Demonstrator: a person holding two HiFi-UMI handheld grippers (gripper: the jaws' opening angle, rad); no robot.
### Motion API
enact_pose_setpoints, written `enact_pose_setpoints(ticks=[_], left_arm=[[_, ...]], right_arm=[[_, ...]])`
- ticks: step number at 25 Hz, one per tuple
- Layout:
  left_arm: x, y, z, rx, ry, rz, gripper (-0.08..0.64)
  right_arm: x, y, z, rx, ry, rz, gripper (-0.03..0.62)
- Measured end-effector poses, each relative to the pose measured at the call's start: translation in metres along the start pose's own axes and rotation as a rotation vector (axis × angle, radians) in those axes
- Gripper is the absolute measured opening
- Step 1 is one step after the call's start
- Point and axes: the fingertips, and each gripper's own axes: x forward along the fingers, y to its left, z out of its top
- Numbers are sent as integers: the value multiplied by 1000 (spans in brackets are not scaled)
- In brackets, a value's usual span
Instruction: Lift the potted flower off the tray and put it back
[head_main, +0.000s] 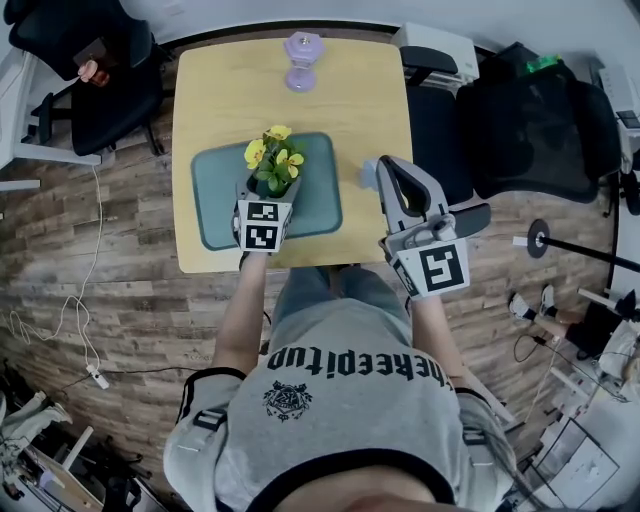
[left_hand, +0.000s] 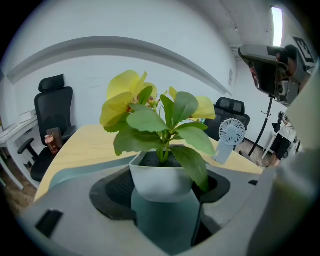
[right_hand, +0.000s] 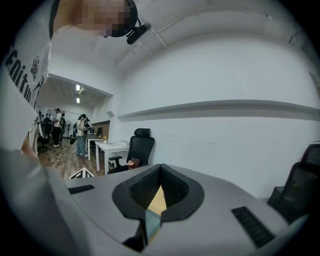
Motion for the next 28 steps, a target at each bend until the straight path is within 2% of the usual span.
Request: enact_pose_setpoints(ticks=[16, 28], left_arm=[[13, 2, -11, 30, 18, -6, 344], [9, -1, -9, 35, 7, -15, 345]], right_arm=[[4, -4, 1, 1, 1, -15, 2], [7, -2, 1, 4, -6, 9, 2]])
